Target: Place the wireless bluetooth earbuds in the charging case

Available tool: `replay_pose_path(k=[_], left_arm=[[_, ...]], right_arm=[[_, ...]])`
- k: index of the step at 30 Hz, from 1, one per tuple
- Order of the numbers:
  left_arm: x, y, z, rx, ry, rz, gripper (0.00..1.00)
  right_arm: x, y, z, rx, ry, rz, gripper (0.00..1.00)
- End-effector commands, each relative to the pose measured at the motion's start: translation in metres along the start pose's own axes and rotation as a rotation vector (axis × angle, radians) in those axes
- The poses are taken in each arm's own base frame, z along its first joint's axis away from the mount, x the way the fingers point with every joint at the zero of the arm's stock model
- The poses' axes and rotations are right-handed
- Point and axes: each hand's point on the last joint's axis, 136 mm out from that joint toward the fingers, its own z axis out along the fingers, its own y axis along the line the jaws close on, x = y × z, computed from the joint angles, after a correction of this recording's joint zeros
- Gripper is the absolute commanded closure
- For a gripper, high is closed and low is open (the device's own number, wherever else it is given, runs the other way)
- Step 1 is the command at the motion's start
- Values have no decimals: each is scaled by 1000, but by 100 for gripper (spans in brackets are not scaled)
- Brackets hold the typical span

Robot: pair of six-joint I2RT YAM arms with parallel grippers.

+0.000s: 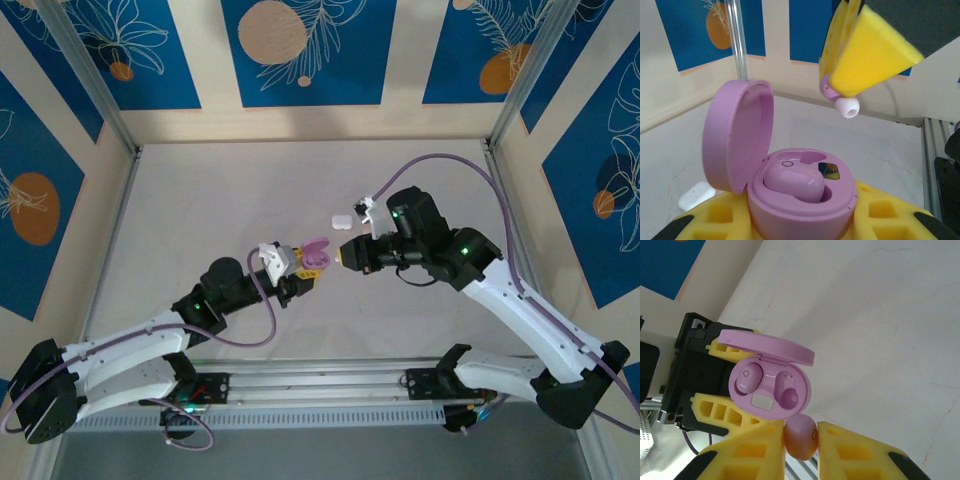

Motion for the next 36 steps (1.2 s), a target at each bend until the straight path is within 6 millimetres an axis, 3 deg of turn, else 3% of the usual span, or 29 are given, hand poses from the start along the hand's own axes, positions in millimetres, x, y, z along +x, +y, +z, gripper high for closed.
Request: replay_pose_path(k=[1,13,28,36], left_arm=[[-22,-9,1,41,-50,26,68],[-24,-11,1,55,-55,26,68],[-27,-11,-1,54,-67,21,68],[-28,-11,0,52,-76,18,68]], right_arm=[[-6,6,-3,11,-11,-47,78],[-10,12,7,18,2,-90,78],[0,2,21,113,65,-140,78],[7,10,26,86,108,-173,78]])
